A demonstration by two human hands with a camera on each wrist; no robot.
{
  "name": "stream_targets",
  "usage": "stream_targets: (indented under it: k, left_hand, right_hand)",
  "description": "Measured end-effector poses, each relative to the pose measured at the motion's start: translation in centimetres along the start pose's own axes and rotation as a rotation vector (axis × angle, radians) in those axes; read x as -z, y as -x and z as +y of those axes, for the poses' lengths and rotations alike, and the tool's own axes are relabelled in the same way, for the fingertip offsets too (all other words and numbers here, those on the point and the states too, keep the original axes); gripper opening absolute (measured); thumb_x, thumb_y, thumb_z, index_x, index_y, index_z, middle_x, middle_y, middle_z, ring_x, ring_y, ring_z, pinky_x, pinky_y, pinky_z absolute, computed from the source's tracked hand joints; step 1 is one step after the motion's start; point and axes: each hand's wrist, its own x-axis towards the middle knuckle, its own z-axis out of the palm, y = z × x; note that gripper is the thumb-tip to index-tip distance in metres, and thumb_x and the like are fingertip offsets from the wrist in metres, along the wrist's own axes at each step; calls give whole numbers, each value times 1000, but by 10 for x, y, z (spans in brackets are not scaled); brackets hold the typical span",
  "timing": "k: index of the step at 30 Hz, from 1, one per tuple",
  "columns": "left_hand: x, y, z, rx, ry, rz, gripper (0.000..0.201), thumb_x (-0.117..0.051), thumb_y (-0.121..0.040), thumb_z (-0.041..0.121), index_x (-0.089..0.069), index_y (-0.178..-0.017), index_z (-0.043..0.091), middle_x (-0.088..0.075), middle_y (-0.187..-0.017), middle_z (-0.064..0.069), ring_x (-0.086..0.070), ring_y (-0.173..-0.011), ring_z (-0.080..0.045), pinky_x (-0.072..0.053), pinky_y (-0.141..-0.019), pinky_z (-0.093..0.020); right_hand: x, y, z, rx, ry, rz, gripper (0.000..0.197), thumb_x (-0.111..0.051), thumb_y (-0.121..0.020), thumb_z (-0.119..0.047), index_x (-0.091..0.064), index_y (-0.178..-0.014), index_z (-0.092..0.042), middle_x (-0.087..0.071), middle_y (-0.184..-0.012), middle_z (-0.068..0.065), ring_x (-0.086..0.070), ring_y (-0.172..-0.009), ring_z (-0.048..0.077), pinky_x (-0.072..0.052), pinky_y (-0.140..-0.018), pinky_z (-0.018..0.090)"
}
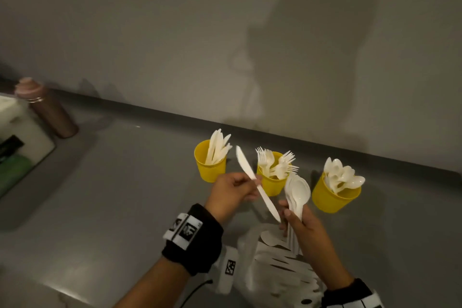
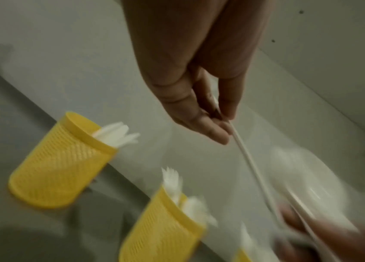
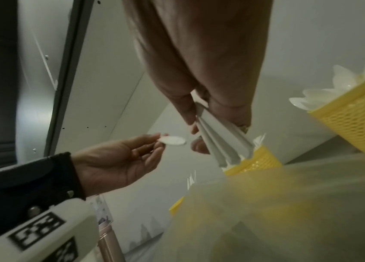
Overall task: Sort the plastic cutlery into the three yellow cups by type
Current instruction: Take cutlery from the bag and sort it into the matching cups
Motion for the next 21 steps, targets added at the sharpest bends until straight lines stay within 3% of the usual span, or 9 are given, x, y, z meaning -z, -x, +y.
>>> stream_targets:
  k: [3,5,8,12,15,16,17,19,21]
  left_hand:
    - [44,-30,21,-126,-68,234,13,-60,-83,3,-70,-81,10,-67,-52,13,-60,-52,2,-51,-59,-11]
    - [70,-52,30,-197,-152,383,17,-60,-84,5,-68,-98,10,-68,-58,13,-59,-54,6,-50,-61,-11]
    - [92,-80,28,-183,-337,475,20,-59,-86,13,-68,-102,4,-69,-83,-12,-62,-69,-13,-48,-73,-26]
    - [100,-108,4,36,-562,402,26,-60,-86,14,-65,-106,-2,-68,-105,-22,-63,-98,-34,-44,-83,-31]
    - [100,-113,-9,99,-615,372,43,-63,-84,16,-54,-122,0,-58,-126,-20,-55,-116,-34,-41,-99,-37]
    - [100,-110,-10,85,-608,375,46,-63,-84,14,-50,-126,1,-55,-130,-19,-52,-119,-34,-39,-102,-38]
    - [99,-104,-11,53,-589,376,48,-62,-84,13,-48,-128,2,-53,-133,-18,-52,-119,-34,-38,-102,-38]
    - [97,-84,-14,-36,-563,375,46,-61,-84,9,-49,-128,4,-56,-129,-17,-57,-109,-33,-41,-96,-36]
    - [95,-57,-22,-126,-518,365,41,-61,-83,5,-53,-124,5,-61,-120,-17,-58,-91,-27,-46,-84,-28]
  right_hand:
    - [5,-5,2,-40,-30,45,25,-44,-91,-1,-58,-92,-22,-59,-74,5,-58,-50,2,-50,-49,15]
    - [8,-8,4,-74,-75,38,23,-43,-91,2,-58,-93,-16,-60,-69,7,-59,-48,4,-50,-48,17]
    - [9,-8,8,-112,-128,34,20,-41,-92,3,-58,-98,-8,-54,-57,7,-55,-45,9,-47,-45,20]
    - [6,-9,12,-174,-125,43,22,-37,-94,-2,-57,-97,-12,-39,-58,5,-43,-40,7,-40,-44,21]
    - [7,-12,12,-264,-254,40,28,-33,-94,-2,-57,-100,-15,-38,-56,2,-37,-38,5,-34,-42,21]
    - [8,-13,10,-285,-297,44,23,-38,-90,-4,-56,-99,-14,-38,-56,2,-37,-37,6,-33,-42,21]
    - [8,-14,7,-281,-320,45,18,-47,-80,-9,-55,-96,-11,-38,-57,3,-36,-37,5,-32,-42,20]
    - [12,-12,1,-236,-254,40,25,-47,-61,-11,-51,-86,-10,-40,-62,5,-39,-38,4,-33,-41,18]
    - [17,-6,-6,-147,-54,20,22,-44,-66,-15,-51,-87,-18,-45,-71,1,-46,-49,1,-38,-49,12]
